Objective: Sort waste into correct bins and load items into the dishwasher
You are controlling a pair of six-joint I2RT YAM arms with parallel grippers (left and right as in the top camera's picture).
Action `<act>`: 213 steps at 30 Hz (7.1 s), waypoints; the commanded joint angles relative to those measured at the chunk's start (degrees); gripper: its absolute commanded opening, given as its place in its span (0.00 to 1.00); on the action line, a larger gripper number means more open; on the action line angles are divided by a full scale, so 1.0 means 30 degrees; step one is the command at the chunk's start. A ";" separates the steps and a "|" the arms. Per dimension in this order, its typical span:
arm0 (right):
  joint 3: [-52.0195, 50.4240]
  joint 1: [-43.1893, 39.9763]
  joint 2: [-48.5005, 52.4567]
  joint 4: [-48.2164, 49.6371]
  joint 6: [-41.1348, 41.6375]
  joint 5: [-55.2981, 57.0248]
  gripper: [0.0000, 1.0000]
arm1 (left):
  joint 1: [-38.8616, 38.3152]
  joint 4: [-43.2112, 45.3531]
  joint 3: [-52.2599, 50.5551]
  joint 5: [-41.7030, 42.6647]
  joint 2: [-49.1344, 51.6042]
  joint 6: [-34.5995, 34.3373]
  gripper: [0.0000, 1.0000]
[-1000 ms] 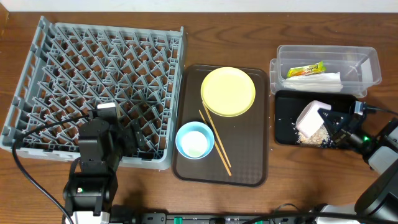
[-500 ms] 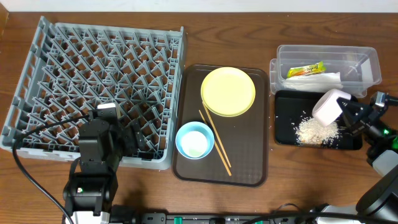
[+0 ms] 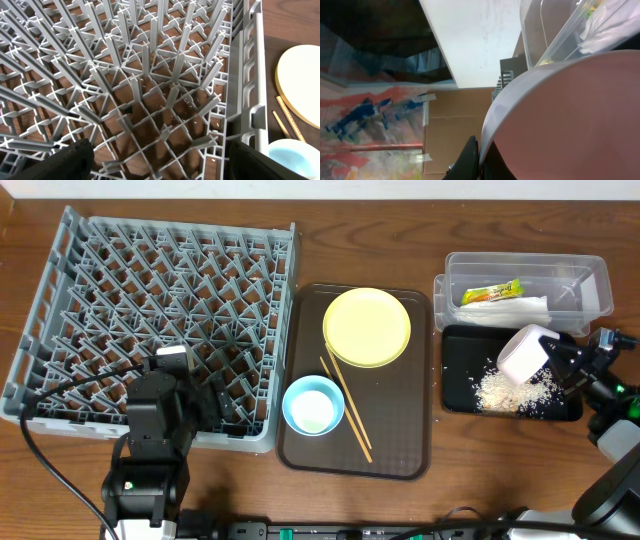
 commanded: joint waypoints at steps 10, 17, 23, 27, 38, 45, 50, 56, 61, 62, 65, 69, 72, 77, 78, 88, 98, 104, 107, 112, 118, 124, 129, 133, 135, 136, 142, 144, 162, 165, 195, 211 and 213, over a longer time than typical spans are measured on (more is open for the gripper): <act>0.0087 0.1450 0.0058 0.3279 0.0109 -0.0437 0.01 | 0.0015 -0.0109 0.0444 -0.0036 -0.0015 -0.0175 0.89; 0.0080 0.4044 0.0058 0.3330 0.0561 -0.0423 0.01 | 0.0015 -0.0109 0.0444 -0.0036 -0.0015 -0.0175 0.89; 0.0087 0.6586 0.0058 0.3927 0.2033 0.0947 0.01 | 0.0015 -0.0117 0.0444 -0.0036 -0.0015 -0.0175 0.89; 0.0131 0.8779 0.0058 0.6433 0.3759 0.2382 0.01 | 0.0015 -0.0117 0.0444 -0.0036 -0.0015 -0.0175 0.89; 0.3665 1.4134 0.0058 0.7278 0.4575 0.6710 0.01 | 0.0015 -0.0109 0.0444 -0.0036 -0.0015 -0.0175 0.89; 0.7898 1.6662 0.0058 -0.1246 -0.0940 0.9296 0.01 | 0.0015 -0.0109 0.0444 -0.0036 -0.0015 -0.0175 0.89; 1.1009 1.8003 0.0066 -0.8072 -0.5901 1.1693 0.01 | 0.0015 -0.0109 0.0444 -0.0036 -0.0015 -0.0175 0.89; 1.4906 1.9722 0.0066 -1.8258 -1.3449 1.7121 0.01 | 0.0015 -0.0117 0.0444 -0.0036 -0.0015 -0.0175 0.89; 1.6407 2.1719 0.0066 -2.2899 -1.9110 2.3788 0.01 | 0.0015 -0.0109 0.0444 -0.0044 -0.0015 -0.0175 0.89; 1.6400 2.2097 0.0073 -2.3256 -2.0181 2.4764 0.01 | 0.0015 -0.0109 0.0444 -0.0044 -0.0007 -0.0175 0.89; 1.6364 2.3285 0.0554 -2.3897 -2.3248 2.7139 0.01 | 0.0015 -0.0117 0.0444 -0.0044 -0.0015 -0.0175 0.89; 1.6364 2.4523 0.1923 -2.3970 -2.5245 2.9543 0.01 | 0.0015 -0.0117 0.0444 -0.0036 -0.0007 -0.0175 0.89; 1.6364 2.4975 0.3293 -2.3890 -2.5318 2.9893 0.01 | 0.0015 -0.0124 0.0444 -0.0036 -0.0007 -0.0175 0.89; 1.6364 2.5427 0.5574 -2.3977 -2.5201 2.9711 0.01 | 0.0015 -0.0124 0.0444 -0.0036 -0.0007 -0.0175 0.89; 1.6364 2.5551 0.6018 -2.3977 -2.5150 2.9711 0.01 | 0.0015 -0.0124 0.0444 -0.0044 -0.0007 -0.0175 0.89; 1.6371 2.5915 0.6885 -2.4203 -2.5099 2.9456 0.19 | 0.0015 -0.0124 0.0444 -0.0036 -0.0007 -0.0175 0.89; 1.7529 2.5842 0.4510 -2.7146 -2.4669 2.6265 0.54 | 0.0015 -0.0117 0.0444 -0.0044 -0.0007 -0.0175 0.89; 1.7690 2.6148 0.2506 -2.8640 -2.3897 2.3627 0.59 | 0.0015 -0.0124 0.0444 -0.0036 -0.0007 -0.0175 0.89; 1.7588 2.6622 0.2579 -2.9849 -2.3875 2.3554 0.57 | 0.0015 -0.0124 0.0444 -0.0044 -0.0007 -0.0175 0.89; 1.6713 2.7547 0.3031 -3.1124 -2.3554 2.3591 0.49 | 0.0015 -0.0124 0.0444 -0.0036 -0.0015 -0.0175 0.89; 1.5183 2.8421 0.3730 -3.0607 -2.2221 2.3576 0.42 | 0.0015 -0.0124 0.0444 -0.0036 -0.0007 -0.0175 0.89; 1.3850 2.8873 0.3920 -2.9106 -2.1602 2.3591 0.37 | 0.0015 -0.0131 0.0444 -0.0036 -0.0015 -0.0175 0.89; 1.3019 2.9150 0.3920 -2.7991 -1.9700 2.4574 0.26 | 0.0015 -0.0197 0.0444 -0.0036 -0.0007 -0.0175 0.89; 1.2058 2.9164 0.3920 -2.6877 -1.8710 2.4582 0.18 | 0.0015 -0.0284 0.0444 -0.0036 -0.0007 -0.0175 0.89; 1.1752 2.9164 0.3920 -2.6549 -1.8404 2.4618 0.09 | 0.0015 -0.0284 0.0444 -0.0036 -0.0007 -0.0175 0.89; 1.1723 2.9164 0.3920 -2.6469 -1.8149 2.4757 0.05 | 0.0015 -0.0277 0.0444 -0.0036 -0.0007 -0.0175 0.89; 1.2568 2.8815 0.3767 -2.6476 -1.7937 2.4997 0.01 | 0.0015 -0.0270 0.0444 -0.0036 -0.0007 -0.0175 0.89; 1.3311 2.8458 0.3504 -2.7022 -1.8047 2.5004 0.01 | 0.0015 -0.0262 0.0444 -0.0036 -0.0007 -0.0175 0.89; 1.6298 2.1777 0.0794 -2.6563 -1.9212 1.5132 0.01 | 0.0007 0.4889 0.0444 1.1497 0.1129 -0.0182 0.89; 1.6298 2.1515 0.0794 -2.6024 -2.0101 1.1788 0.01 | 0.0007 0.6324 0.0444 1.4309 0.1894 -0.0182 0.89; 1.6298 2.4247 0.0794 -2.4523 -2.0895 0.3009 0.01 | -0.0044 1.5722 0.0444 2.5529 0.3832 -0.2047 0.88; 1.6298 2.4502 0.0794 -2.4334 -2.0873 0.2688 0.01 | -0.0044 1.6072 0.0444 2.5864 0.3832 -0.2120 0.77; 1.6298 2.4647 0.0794 -2.4327 -2.0881 0.2688 0.01 | -0.0044 1.6298 0.0444 2.6010 0.3832 -0.2127 0.77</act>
